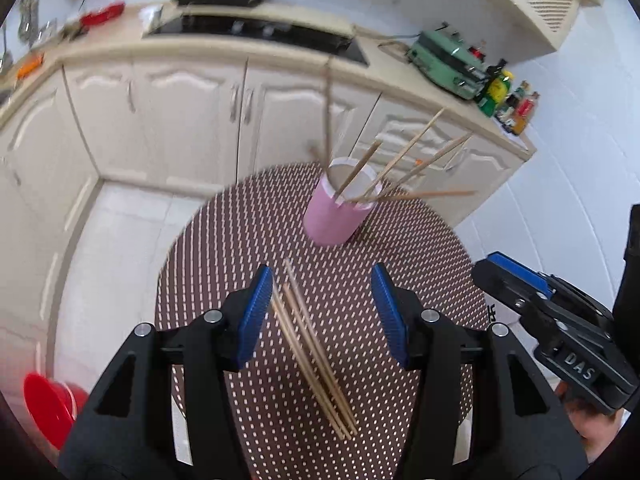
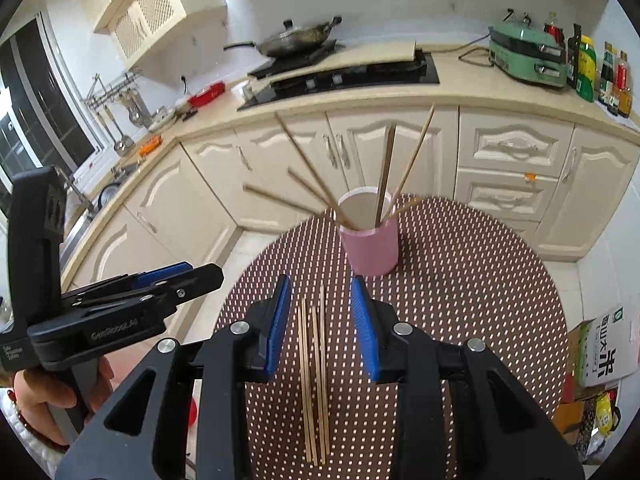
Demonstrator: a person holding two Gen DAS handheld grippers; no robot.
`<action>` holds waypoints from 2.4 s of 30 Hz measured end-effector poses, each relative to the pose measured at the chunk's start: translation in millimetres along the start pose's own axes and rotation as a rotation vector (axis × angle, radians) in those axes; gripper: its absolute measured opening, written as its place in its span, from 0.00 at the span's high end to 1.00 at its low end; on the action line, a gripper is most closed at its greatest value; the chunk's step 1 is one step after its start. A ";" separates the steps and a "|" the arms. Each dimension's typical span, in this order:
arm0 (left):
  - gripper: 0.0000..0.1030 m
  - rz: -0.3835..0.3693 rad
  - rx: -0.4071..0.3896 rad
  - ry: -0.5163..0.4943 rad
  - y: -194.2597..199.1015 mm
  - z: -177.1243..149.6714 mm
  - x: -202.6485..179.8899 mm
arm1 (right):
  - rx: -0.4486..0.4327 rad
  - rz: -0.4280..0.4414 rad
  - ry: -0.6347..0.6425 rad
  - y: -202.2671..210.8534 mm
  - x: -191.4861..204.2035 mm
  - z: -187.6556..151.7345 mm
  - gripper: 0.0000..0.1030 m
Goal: Organize utensils
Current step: 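Move both grippers back to the chopstick row and grasp one chopstick each, then lift the chopsticks upright with both grippers and carry them over the pink cup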
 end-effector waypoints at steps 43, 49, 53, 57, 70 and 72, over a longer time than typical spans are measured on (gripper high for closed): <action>0.80 0.230 0.412 0.099 -162.3 -68.1 93.6 | 0.421 0.072 0.172 -164.8 38.7 -57.6 0.71; 0.85 0.175 0.388 0.192 -155.9 -62.2 111.4 | 0.446 0.070 0.236 -187.3 60.0 -53.0 0.72; 0.85 0.171 0.388 0.210 -153.5 -61.6 124.7 | 0.469 0.037 0.280 -201.0 69.7 -53.2 0.84; 0.85 0.170 0.379 0.224 -150.5 -57.2 131.5 | 0.493 0.030 0.314 -209.8 78.4 -58.1 0.88; 0.94 0.164 0.352 0.212 -148.0 -51.9 126.6 | 0.510 0.036 0.291 -211.4 76.0 -53.9 0.95; 0.94 0.149 0.343 0.211 -147.5 -52.9 122.7 | 0.492 0.050 0.274 -204.4 72.7 -48.6 0.95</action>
Point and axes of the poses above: each gripper's, at about its wrist camera, not at the fingertips, and y roughly against the way its jaws point, x to its left, z to its top, the point moved 6 cm from there along -y, roughly the way its jaws point, and after that the axes turned 15 degrees about -z, right-handed, at the moved point
